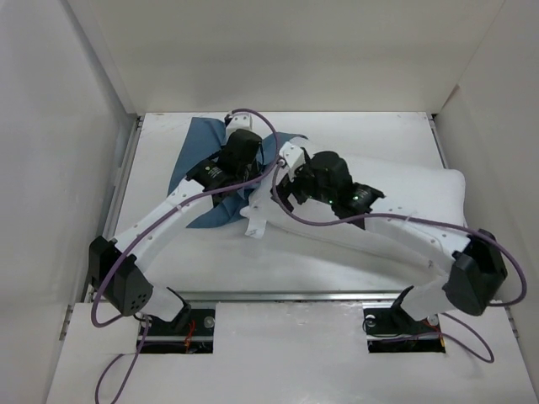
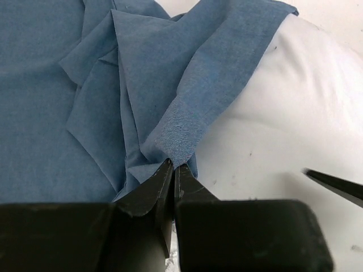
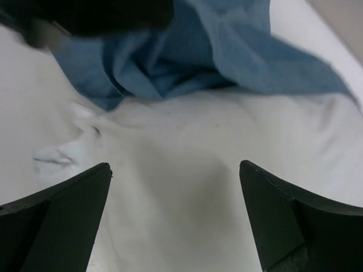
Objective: Put the pillow into the pillowcase
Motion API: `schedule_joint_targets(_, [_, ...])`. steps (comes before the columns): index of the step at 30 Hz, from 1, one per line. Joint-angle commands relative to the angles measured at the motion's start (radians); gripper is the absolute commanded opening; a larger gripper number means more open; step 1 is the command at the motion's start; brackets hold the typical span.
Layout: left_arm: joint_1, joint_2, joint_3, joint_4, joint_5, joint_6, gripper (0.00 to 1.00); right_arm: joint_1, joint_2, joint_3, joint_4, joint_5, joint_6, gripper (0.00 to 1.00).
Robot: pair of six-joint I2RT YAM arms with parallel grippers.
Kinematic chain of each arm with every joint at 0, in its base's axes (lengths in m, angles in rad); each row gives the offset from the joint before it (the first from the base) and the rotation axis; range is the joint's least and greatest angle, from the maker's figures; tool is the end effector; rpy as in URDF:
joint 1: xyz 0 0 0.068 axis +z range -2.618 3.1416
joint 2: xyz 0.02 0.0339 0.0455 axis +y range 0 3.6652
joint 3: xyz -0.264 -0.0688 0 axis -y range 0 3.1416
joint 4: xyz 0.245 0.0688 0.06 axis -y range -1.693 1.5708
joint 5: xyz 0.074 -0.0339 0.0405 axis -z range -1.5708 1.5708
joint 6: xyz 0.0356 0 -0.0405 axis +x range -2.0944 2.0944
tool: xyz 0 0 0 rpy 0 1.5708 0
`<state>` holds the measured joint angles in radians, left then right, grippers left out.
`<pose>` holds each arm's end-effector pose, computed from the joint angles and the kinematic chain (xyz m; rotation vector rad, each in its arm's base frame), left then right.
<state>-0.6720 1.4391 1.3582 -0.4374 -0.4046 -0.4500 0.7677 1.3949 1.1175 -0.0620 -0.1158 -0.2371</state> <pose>0.2647 -0.1927 0.3623 -0.0156 2.0549 -0.2762 0.2339 0.2314 0.3276 -1.0008 1.6569 0.4669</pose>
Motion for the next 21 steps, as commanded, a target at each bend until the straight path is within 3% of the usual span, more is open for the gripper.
schedule_joint_targets(1, [0.005, -0.014, 0.015, 0.039, 0.009, -0.009, 0.0, 0.007, 0.111, 0.004, -0.074, 0.051, -0.067, 1.0])
schedule_joint_targets(5, [0.014, -0.025, 0.015, 0.039, 0.009, -0.018, 0.0, 0.007, 0.252, 0.071, -0.056, 0.137, -0.067, 1.0])
schedule_joint_targets(6, [0.014, -0.025, 0.015, 0.039, 0.009, -0.018, 0.0, 0.007, 0.295, 0.08, -0.056, 0.137, -0.067, 0.92])
schedule_joint_targets(7, [0.014, -0.025, 0.024, 0.029, 0.009, -0.018, 0.0, -0.005, 0.311, 0.093, -0.044, 0.137, -0.039, 0.77])
schedule_joint_targets(8, [0.014, -0.034, 0.024, 0.029, 0.009, -0.018, 0.0, -0.025, 0.322, 0.106, -0.021, 0.172, -0.018, 0.44])
schedule_joint_targets(9, [0.014, -0.034, 0.024, 0.029, 0.009, -0.018, 0.0, -0.036, 0.322, 0.107, 0.016, 0.217, 0.02, 0.0])
schedule_joint_targets(14, [0.014, -0.045, 0.024, 0.02, 0.007, -0.018, 0.0, -0.157, 0.121, 0.013, 0.281, 0.162, 0.192, 0.0])
schedule_joint_targets(17, [0.014, -0.054, 0.013, 0.02, 0.007, -0.018, 0.0, -0.248, 0.07, 0.013, 0.291, 0.088, 0.257, 0.0])
schedule_joint_targets(21, [0.014, -0.063, 0.013, 0.029, 0.056, -0.018, 0.0, -0.289, 0.119, 0.083, 0.272, 0.056, 0.312, 0.0])
